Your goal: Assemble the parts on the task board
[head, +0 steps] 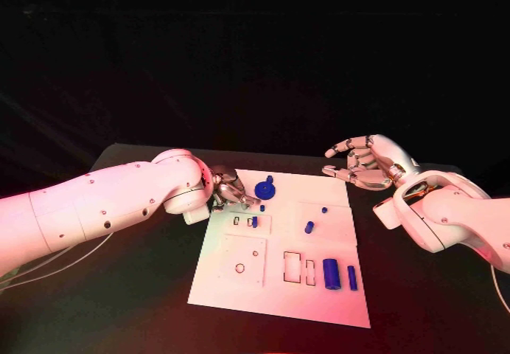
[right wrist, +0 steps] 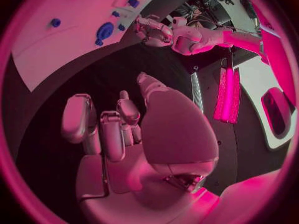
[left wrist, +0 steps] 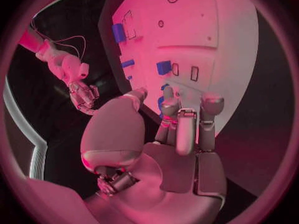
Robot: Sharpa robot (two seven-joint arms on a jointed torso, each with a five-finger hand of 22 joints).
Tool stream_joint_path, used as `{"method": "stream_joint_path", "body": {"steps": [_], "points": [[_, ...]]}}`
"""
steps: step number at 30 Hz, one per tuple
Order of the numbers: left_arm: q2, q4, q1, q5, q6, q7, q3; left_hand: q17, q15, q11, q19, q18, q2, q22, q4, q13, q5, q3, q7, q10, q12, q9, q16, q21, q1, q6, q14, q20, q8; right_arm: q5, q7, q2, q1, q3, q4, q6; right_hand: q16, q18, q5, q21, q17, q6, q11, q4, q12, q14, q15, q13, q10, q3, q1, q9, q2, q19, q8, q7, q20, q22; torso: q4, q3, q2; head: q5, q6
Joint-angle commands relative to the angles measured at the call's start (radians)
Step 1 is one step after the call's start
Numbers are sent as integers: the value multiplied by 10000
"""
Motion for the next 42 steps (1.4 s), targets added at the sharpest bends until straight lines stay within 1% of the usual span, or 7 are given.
{"method": "stream_joint_path", "body": {"steps": [1, 11, 18, 23, 32, 40, 42], "points": [[163, -74, 59, -579, 858, -572, -48, 1239, -74, -11, 79, -145, 24, 99, 13, 83, -22, -55, -92, 85, 61, 57, 22, 65, -105, 18, 468, -11, 71, 197, 117, 27, 4, 4, -52, -18, 41, 15, 38, -36, 1341, -92, -11, 81, 15, 703, 19, -26, 9, -12, 107, -11, 13, 45, 49, 12, 25, -27, -5, -9, -3, -39, -13], [579, -365, 118, -749, 1343, -691, -211, 1215, -86, -20, 94, -149, 67, 118, 18, 61, -29, -71, -100, 69, 50, 106, 12, 83, -159, 12, 461, -24, 95, 202, 1, 74, 7, 3, -136, 75, 36, 16, 47, -45, 1331, -124, -6, 94, 14, 700, 22, -27, 8, -19, 103, -20, 5, 42, 37, 18, 26, -31, 6, -14, -2, -119, -39], [773, -505, 123, -800, 1439, -715, -255, 1207, -88, -22, 94, -149, 78, 119, 15, 77, -34, -76, -103, 79, 61, 120, 8, 85, -173, 9, 458, -27, 102, 202, -52, 102, 8, 3, -152, 136, 35, 17, 52, -52, 1331, -142, -4, 102, 13, 700, 24, -29, 7, -20, 102, -25, 8, 39, 30, 22, 27, -34, -15, -7, 9, -167, -36], [894, -559, 120, -844, 1491, -729, -281, 1168, -92, -28, 102, -152, 90, 133, -3, 18, -28, -66, -109, 29, 22, 152, -10, 96, -132, -19, 441, -33, 108, 181, -121, 119, 8, 3, -165, 262, 25, 25, 62, -96, 1314, -191, 4, 110, -8, 695, 30, -54, -14, -17, 122, -38, 12, 19, 13, 32, 30, -60, -10, -19, 10, -167, -22], [1081, -677, 114, -770, 1605, -729, -381, 1161, -98, -34, 106, -155, 98, 145, -11, 21, -18, -50, -113, 17, 20, 197, -15, 106, -54, -52, 436, -41, 120, 139, -192, 177, 8, 3, -191, 375, 20, 30, 60, -119, 1306, -209, 7, 100, -18, 692, 33, -65, -24, -14, 149, -43, 5, 8, 8, 35, 33, -74, -6, -9, 4, -203, -52], [1103, -705, 112, -664, 1621, -726, -417, 1158, -110, -45, 94, -156, 137, 156, -24, 21, 12, 38, -125, -21, 9, 332, -22, 120, 250, -118, 431, -57, 156, 95, -301, 198, 8, 3, -232, 487, 13, 30, 60, -121, 1294, -215, 8, 97, -8, 689, 34, -54, -16, -9, 164, -46, 8, 7, 7, 37, 34, -75, -4, -5, 1, -238, -64], [1097, -708, 112, -622, 1624, -729, -419, 1164, -121, -59, 99, -159, 231, 181, -24, 50, 23, 149, -139, -14, 21, 420, -23, 137, 487, -137, 433, -66, 178, 81, -328, 200, 8, 3, -241, 507, 9, 36, 62, -151, 1286, -219, 9, 87, -17, 687, 36, -64, -25, -2, 189, -48, 8, -8, 8, 38, 35, -93, 1, -7, 5, -236, -53]]}}
